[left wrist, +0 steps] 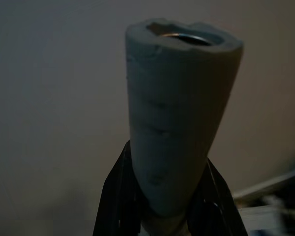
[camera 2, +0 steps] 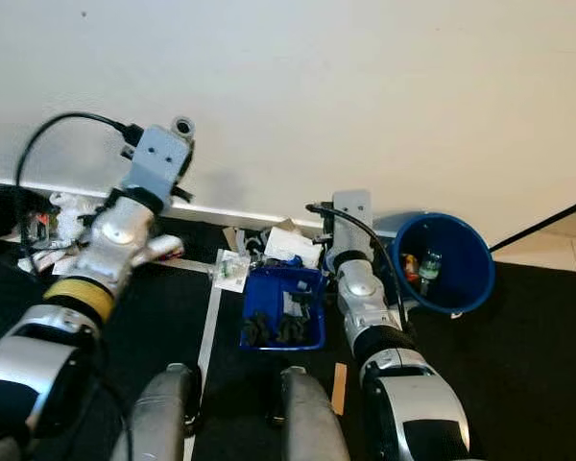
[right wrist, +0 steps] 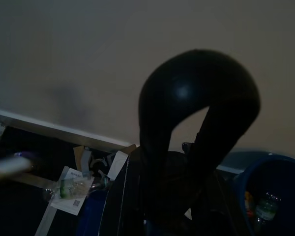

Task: Sweep floor

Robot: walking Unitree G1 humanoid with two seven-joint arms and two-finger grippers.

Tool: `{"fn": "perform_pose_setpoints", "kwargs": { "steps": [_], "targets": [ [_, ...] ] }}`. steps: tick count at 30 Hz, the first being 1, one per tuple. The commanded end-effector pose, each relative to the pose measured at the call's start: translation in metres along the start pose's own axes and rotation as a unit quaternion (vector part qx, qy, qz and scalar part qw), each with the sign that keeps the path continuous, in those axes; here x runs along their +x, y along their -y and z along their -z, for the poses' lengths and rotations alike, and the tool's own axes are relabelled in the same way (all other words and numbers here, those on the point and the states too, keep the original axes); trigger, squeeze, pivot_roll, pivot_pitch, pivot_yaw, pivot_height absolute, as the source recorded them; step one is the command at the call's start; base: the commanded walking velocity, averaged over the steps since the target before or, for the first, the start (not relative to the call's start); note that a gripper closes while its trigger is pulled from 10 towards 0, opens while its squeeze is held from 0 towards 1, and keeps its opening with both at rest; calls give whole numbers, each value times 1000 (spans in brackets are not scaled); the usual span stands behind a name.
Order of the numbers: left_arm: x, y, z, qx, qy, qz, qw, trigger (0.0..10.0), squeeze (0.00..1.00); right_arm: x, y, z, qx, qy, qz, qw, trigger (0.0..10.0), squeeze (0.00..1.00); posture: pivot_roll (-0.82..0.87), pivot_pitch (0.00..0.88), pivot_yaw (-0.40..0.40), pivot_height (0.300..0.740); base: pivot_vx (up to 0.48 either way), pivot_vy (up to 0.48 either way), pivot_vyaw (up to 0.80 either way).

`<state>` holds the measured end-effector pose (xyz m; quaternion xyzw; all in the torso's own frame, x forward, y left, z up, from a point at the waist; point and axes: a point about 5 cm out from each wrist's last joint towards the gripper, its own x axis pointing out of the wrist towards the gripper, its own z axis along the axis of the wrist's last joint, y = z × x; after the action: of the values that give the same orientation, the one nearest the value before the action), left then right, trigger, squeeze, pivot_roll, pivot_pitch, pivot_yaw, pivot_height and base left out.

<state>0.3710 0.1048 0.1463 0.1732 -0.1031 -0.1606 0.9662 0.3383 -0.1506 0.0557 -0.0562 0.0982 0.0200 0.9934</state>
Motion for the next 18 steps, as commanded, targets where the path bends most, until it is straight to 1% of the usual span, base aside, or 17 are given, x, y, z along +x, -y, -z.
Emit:
{"fn": "perform_pose_setpoints", "kwargs": {
  "steps": [1,2,3,6,7,8,9,11,12,14,15,16,18],
  "targets": [
    [7,31,-15,-27,42,34,998,10000,0,-28,-2,63,-12,-139,-14,990,10000,0,55,270,-84,740,0,0,0],
    [8,39,-18,-37,47,43,997,10000,0,-28,-2,63,-13,-140,-14,990,10000,0,55,270,-84,740,0,0,0],
    [8,39,-18,-37,47,43,997,10000,0,-28,-2,63,-13,-140,-14,990,10000,0,55,270,-84,740,0,0,0],
    [11,58,-26,-69,61,62,994,10000,0,-28,-3,64,-13,-140,-15,990,10000,0,55,270,-84,740,0,0,0],
    [11,58,-26,-69,61,62,994,10000,0,-28,-3,64,-13,-140,-15,990,10000,0,55,270,-84,740,0,0,0],
    [12,67,-31,-88,66,76,991,10000,0,-28,-3,64,-13,-140,-15,990,10000,0,57,271,-82,740,0,0,0],
    [12,67,-31,-88,66,76,991,10000,0,-28,-3,64,-13,-140,-15,990,10000,0,57,271,-82,740,0,0,0],
    [16,86,-45,-123,80,134,980,10000,0,-28,-3,63,-12,-140,-14,990,10000,0,56,274,-79,740,0,0,0],
    [16,92,-49,-133,86,154,975,10000,0,-28,-3,63,-11,-140,-14,990,10000,0,56,274,-79,740,0,0,0],
    [16,92,-49,-133,86,154,975,10000,0,-28,-3,63,-11,-140,-14,990,10000,0,56,274,-79,740,0,0,0],
    [16,96,-55,-142,97,177,969,10000,0,-28,-3,63,-11,-140,-14,990,10000,0,63,267,-74,740,0,0,0],
    [16,96,-55,-142,97,177,969,10000,0,-28,-3,63,-11,-140,-14,990,10000,0,63,267,-74,740,0,0,0],
    [14,109,-74,-152,128,249,948,10000,0,-28,-4,63,-10,-140,-15,990,10000,0,73,259,-75,740,0,0,0]
  ]
}}
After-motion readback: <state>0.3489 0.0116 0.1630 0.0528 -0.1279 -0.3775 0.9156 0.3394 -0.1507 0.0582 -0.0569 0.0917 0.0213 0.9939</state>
